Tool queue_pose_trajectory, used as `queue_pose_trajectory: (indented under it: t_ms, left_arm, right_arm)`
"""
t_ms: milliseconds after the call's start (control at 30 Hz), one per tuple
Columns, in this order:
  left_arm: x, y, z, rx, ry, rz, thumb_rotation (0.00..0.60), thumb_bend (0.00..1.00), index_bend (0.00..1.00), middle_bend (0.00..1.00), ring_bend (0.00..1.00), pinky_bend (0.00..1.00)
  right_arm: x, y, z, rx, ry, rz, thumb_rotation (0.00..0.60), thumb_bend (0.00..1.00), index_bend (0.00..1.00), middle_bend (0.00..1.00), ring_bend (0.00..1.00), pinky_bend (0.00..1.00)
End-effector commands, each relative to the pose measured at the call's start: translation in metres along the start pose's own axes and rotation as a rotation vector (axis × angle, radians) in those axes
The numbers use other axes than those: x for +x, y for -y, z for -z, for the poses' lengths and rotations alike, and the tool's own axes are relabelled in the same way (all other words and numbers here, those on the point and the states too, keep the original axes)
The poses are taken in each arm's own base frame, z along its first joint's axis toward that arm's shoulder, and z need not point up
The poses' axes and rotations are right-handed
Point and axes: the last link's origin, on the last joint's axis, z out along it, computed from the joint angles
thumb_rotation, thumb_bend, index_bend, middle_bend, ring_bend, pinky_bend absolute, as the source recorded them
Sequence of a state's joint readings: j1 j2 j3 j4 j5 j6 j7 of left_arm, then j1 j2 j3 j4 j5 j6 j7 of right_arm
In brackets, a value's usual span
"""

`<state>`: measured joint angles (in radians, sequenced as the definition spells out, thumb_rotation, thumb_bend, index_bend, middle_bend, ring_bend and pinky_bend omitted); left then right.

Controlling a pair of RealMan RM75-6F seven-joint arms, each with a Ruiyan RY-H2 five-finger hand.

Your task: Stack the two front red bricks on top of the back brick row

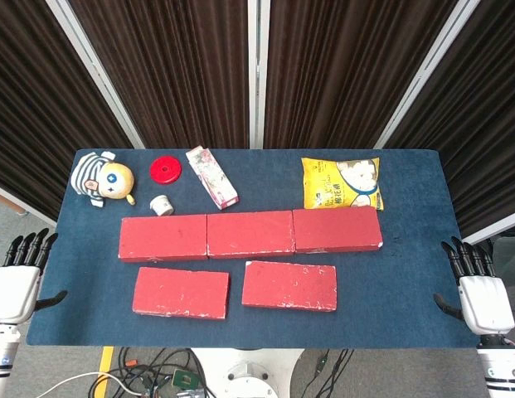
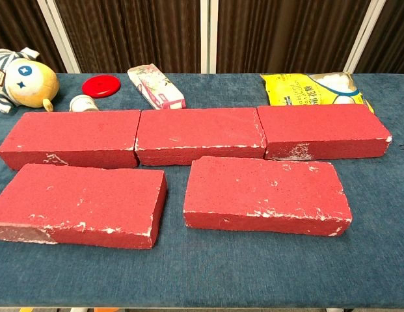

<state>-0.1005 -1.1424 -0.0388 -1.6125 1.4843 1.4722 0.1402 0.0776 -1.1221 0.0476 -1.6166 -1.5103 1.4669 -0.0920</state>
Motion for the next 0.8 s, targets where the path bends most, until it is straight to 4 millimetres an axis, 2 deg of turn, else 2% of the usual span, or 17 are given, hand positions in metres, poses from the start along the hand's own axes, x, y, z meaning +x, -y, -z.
queue_pose_trajectory:
  t_ms: [33, 233, 400, 600, 800]
  left_arm:
    - [0.000, 0.000, 0.000, -0.002, 0.001, 0.001, 0.600, 0.00, 0.03, 0.00, 0.00, 0.00]
    - [-0.002, -0.005, 0.002, -0.020, 0.018, 0.013, 0.600, 0.00, 0.03, 0.00, 0.00, 0.00]
    - [-0.011, -0.024, 0.008, -0.101, 0.101, 0.089, 0.600, 0.00, 0.03, 0.00, 0.00, 0.00]
    - [-0.034, -0.064, 0.014, -0.253, 0.240, 0.151, 0.600, 0.00, 0.03, 0.00, 0.00, 0.00]
    - [-0.058, -0.115, 0.000, -0.397, 0.322, 0.134, 0.600, 0.00, 0.03, 0.00, 0.00, 0.00]
  right_arm:
    - [0.000, 0.000, 0.000, 0.000, -0.001, -0.001, 0.600, 0.14, 0.00, 0.00, 0.00, 0.00]
    - [0.002, 0.000, 0.000, 0.001, -0.007, -0.001, 0.600, 0.14, 0.00, 0.00, 0.00, 0.00]
    - [0.003, 0.000, -0.001, -0.002, -0.009, -0.003, 0.600, 0.14, 0.00, 0.00, 0.00, 0.00]
    - [0.003, -0.001, -0.002, -0.006, -0.009, -0.004, 0.600, 0.14, 0.00, 0.00, 0.00, 0.00]
    - [0.001, 0.002, -0.003, -0.002, -0.018, -0.018, 0.600, 0.14, 0.00, 0.00, 0.00, 0.00]
